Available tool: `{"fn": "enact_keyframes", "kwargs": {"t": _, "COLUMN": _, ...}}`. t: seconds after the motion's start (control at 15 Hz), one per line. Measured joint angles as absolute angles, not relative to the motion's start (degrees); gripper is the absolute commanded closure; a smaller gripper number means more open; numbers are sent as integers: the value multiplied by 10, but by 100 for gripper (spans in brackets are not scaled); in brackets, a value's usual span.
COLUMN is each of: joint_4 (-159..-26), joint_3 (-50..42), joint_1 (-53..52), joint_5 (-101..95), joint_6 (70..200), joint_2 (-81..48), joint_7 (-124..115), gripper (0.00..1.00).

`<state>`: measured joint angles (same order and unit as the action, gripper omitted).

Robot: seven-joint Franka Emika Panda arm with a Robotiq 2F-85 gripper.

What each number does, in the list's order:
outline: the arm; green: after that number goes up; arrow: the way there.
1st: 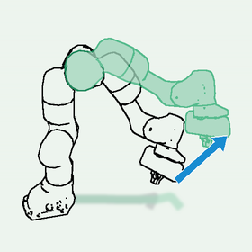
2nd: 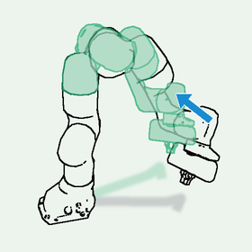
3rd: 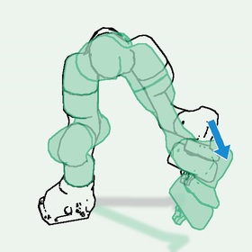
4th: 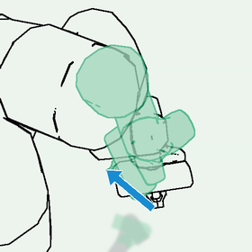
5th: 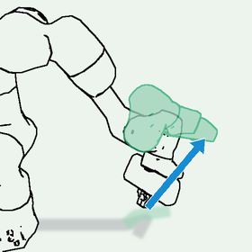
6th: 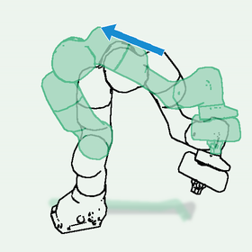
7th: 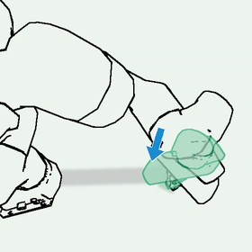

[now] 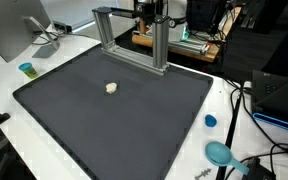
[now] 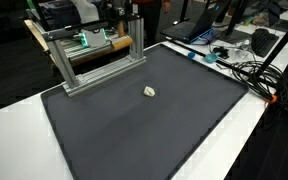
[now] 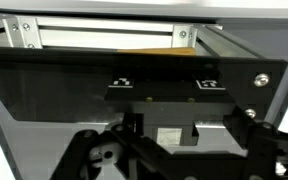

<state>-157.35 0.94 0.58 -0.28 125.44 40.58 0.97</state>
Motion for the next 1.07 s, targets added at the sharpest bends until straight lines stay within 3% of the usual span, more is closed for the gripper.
{"fn": "enact_keyframes", "kwargs": {"t": 0.2, "joint_4": -1574, "joint_3": 7, "joint_1": 6, "joint_5": -3, "joint_6": 1253, "joint_2": 401, "joint_7": 24, "gripper": 10}}
{"fn": "enact_keyframes", "kwargs": {"t": 0.33, "joint_4": -1574, "joint_3": 7, "joint_1": 6, "joint_5": -3, "joint_6": 1252, "joint_2": 399, "joint_7": 29, "gripper": 11}}
{"fn": "enact_keyframes", "kwargs": {"t": 0.53, "joint_4": -1574, "joint_3": 7, "joint_1": 5, "joint_5": -3, "joint_6": 1251, "joint_2": 397, "joint_7": 30, "gripper": 0}}
{"fn": "enact_keyframes", "kwargs": {"t": 1.07, "joint_4": -1574, "joint_3": 7, "joint_1": 10, "joint_5": -3, "joint_6": 1247, "joint_2": 394, "joint_7": 22, "gripper": 0}}
